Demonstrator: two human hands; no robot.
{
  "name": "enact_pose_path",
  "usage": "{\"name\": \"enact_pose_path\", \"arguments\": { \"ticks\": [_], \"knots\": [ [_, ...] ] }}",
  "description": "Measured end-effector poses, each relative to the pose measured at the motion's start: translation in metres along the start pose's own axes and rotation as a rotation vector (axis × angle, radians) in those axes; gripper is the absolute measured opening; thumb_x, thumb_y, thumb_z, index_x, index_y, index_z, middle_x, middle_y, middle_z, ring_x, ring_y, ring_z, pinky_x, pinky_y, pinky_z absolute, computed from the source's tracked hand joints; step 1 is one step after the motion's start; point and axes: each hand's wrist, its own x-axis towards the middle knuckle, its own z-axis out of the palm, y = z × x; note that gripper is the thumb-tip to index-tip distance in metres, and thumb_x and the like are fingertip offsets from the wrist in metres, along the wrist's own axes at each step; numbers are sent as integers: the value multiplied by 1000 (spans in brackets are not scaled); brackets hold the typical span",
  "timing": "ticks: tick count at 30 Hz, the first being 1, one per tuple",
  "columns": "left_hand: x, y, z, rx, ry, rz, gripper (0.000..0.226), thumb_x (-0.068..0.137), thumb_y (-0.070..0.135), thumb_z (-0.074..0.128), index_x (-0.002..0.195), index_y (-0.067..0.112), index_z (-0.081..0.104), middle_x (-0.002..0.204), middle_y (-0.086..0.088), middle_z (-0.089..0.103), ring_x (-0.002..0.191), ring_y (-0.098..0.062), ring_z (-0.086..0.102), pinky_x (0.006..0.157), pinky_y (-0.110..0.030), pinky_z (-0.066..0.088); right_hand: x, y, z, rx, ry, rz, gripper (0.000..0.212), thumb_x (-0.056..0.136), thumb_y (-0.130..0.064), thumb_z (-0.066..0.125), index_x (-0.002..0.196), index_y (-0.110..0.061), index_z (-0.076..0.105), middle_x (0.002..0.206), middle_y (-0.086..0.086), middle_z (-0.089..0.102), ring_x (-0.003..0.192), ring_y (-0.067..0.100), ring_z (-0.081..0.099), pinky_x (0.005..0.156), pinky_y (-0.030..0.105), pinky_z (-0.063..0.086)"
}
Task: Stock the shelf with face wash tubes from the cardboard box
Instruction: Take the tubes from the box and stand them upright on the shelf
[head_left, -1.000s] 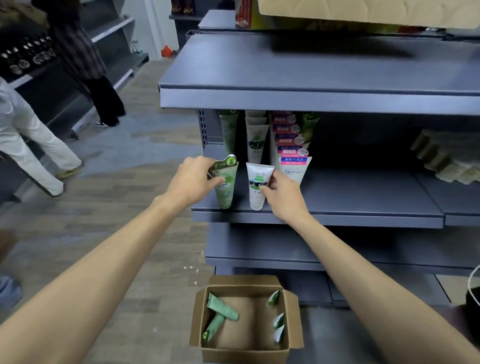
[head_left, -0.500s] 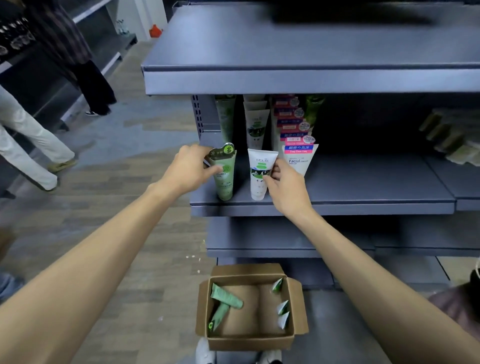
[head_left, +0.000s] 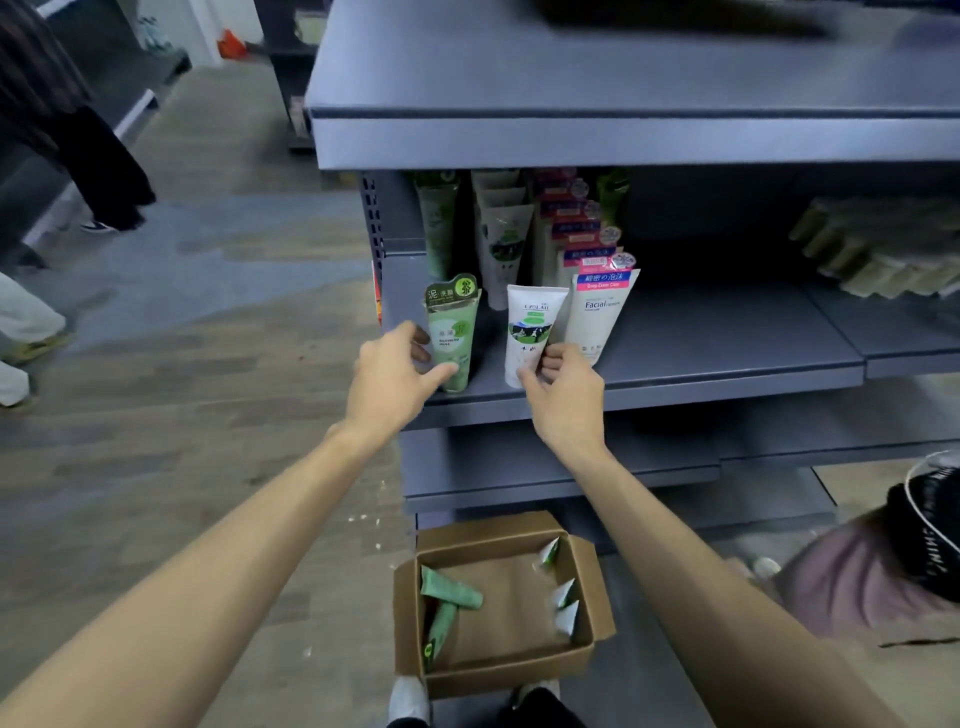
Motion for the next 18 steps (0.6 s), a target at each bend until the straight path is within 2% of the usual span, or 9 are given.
{"name": "enact_pose_path", "arguments": {
  "ticks": [4,6,13,18],
  "knots": [
    [-8,1,21,52,34,-68,38,74,44,79,91,13,63,82,0,70,86,-26,65,69,-32,46,-1,0,12,-64,22,37,27,85,-23,73,98,-22,49,96,-2,63,91,17,63,84,42,55],
    [-5,1,27,77,58,-65,41,74,46,78,92,12,63,84,-3,70,86,-29,65,68,-32,46,2,1,18,-82,50,40,29,83,-25,74,97,-20,50,96,0,64,90,19,63,82,44,54],
    [11,0,41,150,88,-36,39,77,42,76,91,8,62,82,-11,69,82,-35,65,66,-35,49,20,3,31,-152,45,22,28,86,-22,70,102,-10,50,102,9,64,95,30,62,78,40,53],
    [34,2,44,128,90,-76,40,75,41,76,92,7,64,83,-13,69,83,-37,65,69,-37,52,40,-2,42,-231,41,3,31,91,-21,67,114,-6,51,113,11,62,104,32,61,85,41,51]
  ]
}}
